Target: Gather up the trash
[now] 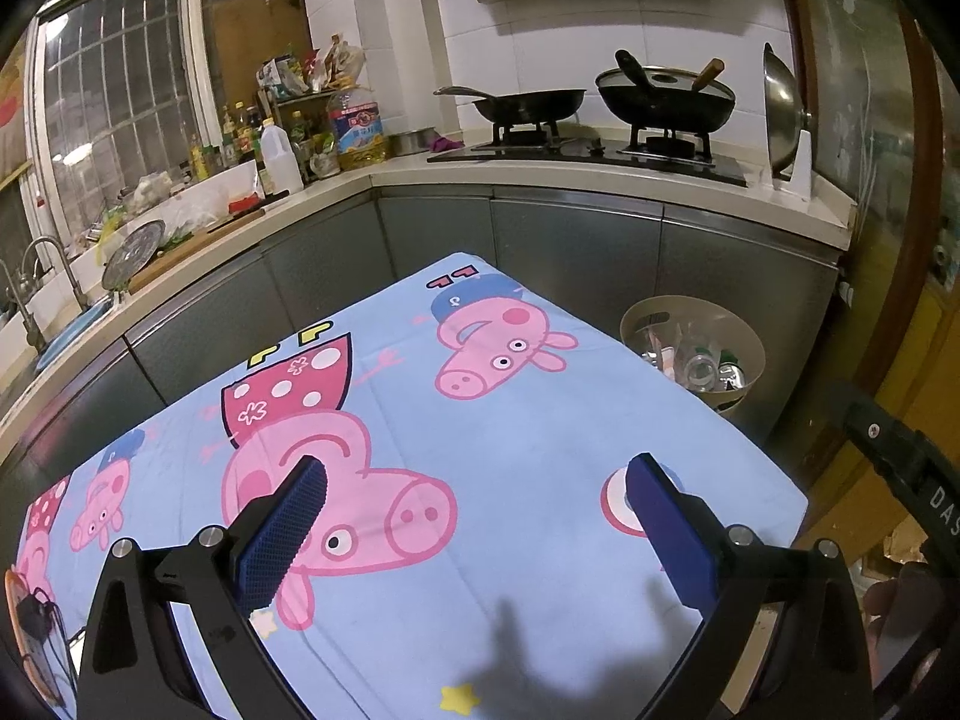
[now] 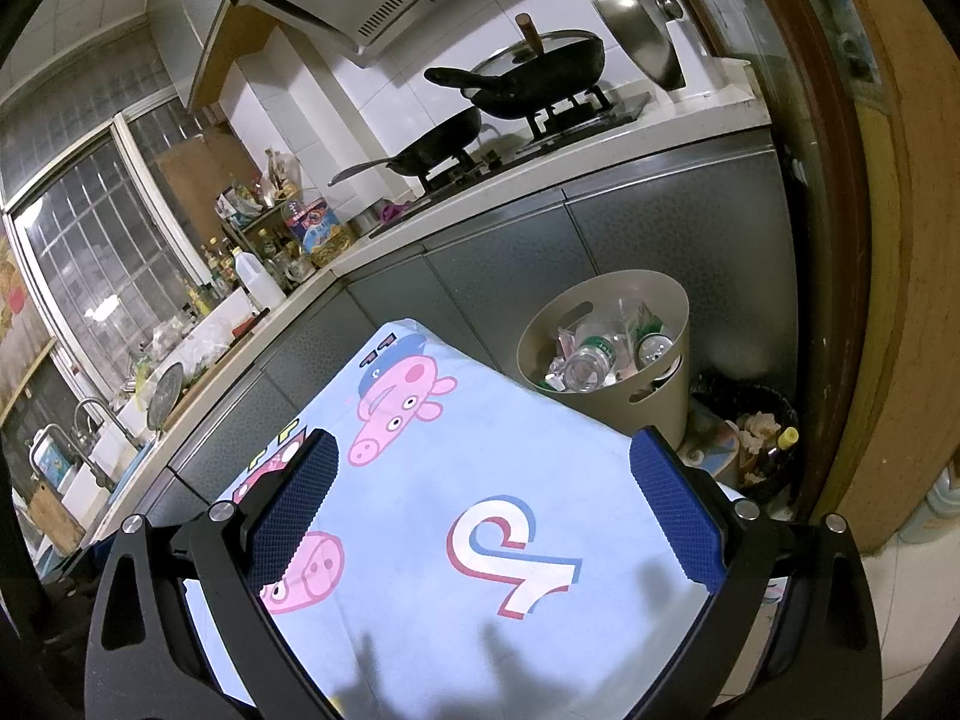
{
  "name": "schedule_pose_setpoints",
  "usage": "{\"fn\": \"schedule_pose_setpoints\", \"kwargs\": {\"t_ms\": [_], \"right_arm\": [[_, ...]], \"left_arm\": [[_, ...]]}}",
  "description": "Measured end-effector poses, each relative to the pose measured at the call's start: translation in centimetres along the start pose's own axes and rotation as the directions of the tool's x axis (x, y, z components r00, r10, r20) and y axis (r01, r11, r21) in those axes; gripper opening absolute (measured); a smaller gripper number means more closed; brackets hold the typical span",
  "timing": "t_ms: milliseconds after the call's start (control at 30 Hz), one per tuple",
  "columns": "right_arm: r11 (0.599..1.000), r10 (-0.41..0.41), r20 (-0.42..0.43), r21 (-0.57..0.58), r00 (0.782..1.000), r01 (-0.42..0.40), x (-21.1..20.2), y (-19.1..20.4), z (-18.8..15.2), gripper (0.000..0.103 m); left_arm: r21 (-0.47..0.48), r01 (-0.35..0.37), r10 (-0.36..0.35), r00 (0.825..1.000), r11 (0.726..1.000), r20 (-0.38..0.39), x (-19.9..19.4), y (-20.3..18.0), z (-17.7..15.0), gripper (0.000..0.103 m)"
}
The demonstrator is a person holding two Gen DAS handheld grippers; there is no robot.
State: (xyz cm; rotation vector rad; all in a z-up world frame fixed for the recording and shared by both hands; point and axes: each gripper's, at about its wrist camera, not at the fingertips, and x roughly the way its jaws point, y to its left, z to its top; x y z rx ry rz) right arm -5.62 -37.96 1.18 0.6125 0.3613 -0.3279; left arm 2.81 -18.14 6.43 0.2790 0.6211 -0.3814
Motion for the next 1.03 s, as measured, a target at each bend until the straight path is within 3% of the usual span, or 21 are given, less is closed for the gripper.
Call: {"fn": "schedule_pose_setpoints", "kwargs": {"t_ms": [567,1033], "right_arm": [[1.000,-0.001,-0.006,0.003,1.000,0.001,0.20,-0.21,0.10,0.097],[1.000,-0.003,-0.012,0.002,1.000,0.003,0.33,-0.48,-0.22,0.097]], "left_arm": [[0.016,0.007,-0.007,1.000,1.000,0.012,-0.08,-0.45,0.00,0.099],[0.018,0.055,-0.055,0.998,0.998,-0.011,0.28,-0.20,-0.16,0.099]]}}
